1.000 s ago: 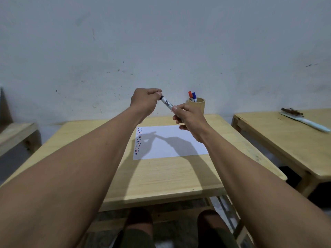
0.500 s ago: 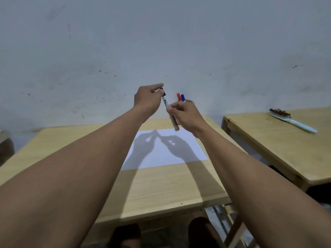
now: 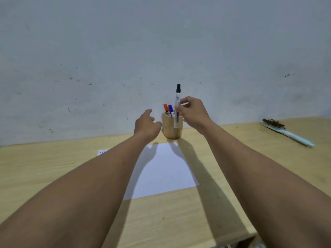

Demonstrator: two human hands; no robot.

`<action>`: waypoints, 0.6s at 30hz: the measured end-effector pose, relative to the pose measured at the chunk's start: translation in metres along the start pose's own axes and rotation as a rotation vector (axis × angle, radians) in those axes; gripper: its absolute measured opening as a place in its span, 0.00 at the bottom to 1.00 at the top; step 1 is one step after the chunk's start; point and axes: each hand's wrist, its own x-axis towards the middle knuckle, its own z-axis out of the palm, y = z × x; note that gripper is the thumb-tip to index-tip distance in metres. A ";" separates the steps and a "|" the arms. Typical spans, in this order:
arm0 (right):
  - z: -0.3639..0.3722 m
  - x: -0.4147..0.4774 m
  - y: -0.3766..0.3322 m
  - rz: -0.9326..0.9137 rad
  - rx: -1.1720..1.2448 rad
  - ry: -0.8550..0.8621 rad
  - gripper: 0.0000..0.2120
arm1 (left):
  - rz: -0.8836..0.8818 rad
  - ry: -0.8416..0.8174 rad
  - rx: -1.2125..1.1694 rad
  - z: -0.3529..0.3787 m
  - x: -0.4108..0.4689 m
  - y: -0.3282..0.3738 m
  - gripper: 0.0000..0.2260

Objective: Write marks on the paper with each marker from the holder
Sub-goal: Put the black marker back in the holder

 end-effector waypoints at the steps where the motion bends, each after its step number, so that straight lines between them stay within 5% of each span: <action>1: -0.002 0.007 0.001 -0.010 -0.019 0.016 0.05 | -0.006 -0.025 0.016 0.007 0.005 -0.002 0.33; 8: -0.002 0.052 0.003 -0.057 -0.109 0.072 0.05 | 0.008 -0.083 0.066 0.051 0.034 -0.011 0.41; 18: 0.024 0.079 0.039 0.091 -0.373 -0.015 0.06 | 0.076 -0.074 0.015 0.075 0.055 -0.025 0.27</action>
